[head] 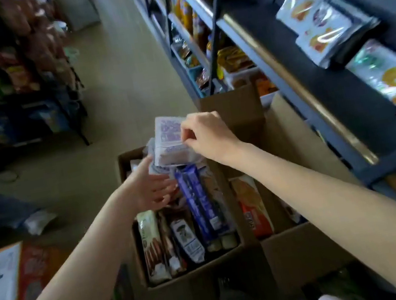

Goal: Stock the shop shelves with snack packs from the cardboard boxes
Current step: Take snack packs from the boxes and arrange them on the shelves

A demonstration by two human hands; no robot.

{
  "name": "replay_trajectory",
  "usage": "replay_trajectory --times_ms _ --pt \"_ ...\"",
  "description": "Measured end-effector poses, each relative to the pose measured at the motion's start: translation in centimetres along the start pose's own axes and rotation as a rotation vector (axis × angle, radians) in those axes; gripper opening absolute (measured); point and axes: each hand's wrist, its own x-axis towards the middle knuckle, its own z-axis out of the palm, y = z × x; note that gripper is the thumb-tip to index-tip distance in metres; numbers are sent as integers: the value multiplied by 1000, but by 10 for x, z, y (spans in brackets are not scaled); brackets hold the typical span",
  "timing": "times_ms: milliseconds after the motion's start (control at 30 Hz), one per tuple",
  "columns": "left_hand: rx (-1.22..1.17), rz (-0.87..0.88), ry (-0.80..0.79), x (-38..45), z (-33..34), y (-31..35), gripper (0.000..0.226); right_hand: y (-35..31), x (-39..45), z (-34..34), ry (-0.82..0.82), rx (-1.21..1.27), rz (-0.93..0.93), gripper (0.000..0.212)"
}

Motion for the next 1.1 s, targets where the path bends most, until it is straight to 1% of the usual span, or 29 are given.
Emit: replay_trajectory --times_ms 33,67,133,167,200,233,267,333,367,433,467,500,533,567,600,633,700,767,833,933,1000,1067,1100 --pt "-66 46 -117 -14 9 19 61 -6 -11 -28 132 -40 -81 10" --pt "-94 104 -232 -28 22 37 66 -11 -24 -54 245 -136 -174 11" --pt "-54 202 -465 -60 55 64 65 -13 -57 -94 446 -377 -356 14" --pt "-15 233 -571 -74 74 72 61 -11 -77 -111 524 -490 -403 17" --pt "30 251 -669 -90 96 77 55 -8 -96 -128 593 -580 -411 25" --pt "82 269 -734 -104 118 79 51 -4 -117 -146 637 -640 -396 30" --pt "146 286 -775 -116 140 80 50 0 -139 -163 655 -679 -358 29" --pt "283 381 -780 -144 187 77 32 6 -186 -196 659 -712 -242 17" --pt "332 465 -753 -156 208 74 27 7 -210 -213 681 -686 -157 14" --pt "378 650 -725 -179 249 68 19 7 -251 -245 754 -501 99 26" --pt "396 739 -766 -190 268 63 20 3 -270 -263 817 -357 244 32" --pt "427 812 -840 -199 285 58 29 -1 -287 -278 860 -181 395 37" --pt "465 862 -922 -211 302 51 40 -8 -302 -292 867 42 544 39" --pt "500 895 -992 -223 317 44 48 -13 -316 -304 843 309 656 39" --pt "515 917 -1066 -236 332 36 53 -15 -329 -314 825 529 720 36" --pt "514 924 -1138 -249 346 27 53 -15 -342 -321 834 635 759 33" --pt "519 911 -1281 -272 371 13 54 -18 -365 -332 887 649 770 32" --pt "550 907 -1396 -293 391 4 59 -20 -383 -347 956 580 758 45" --pt "568 909 -1457 -309 406 0 62 -22 -394 -363 988 540 753 57" --pt "581 937 -1513 -326 420 -1 55 -27 -400 -384 1013 510 722 48" --pt "592 984 -1492 -335 428 1 49 -24 -400 -397 1049 446 702 42" --pt "626 1081 -1382 -341 439 5 39 -19 -401 -414 1092 384 694 37" --pt "648 1141 -1309 -344 445 8 36 -16 -403 -425 1105 355 690 38"
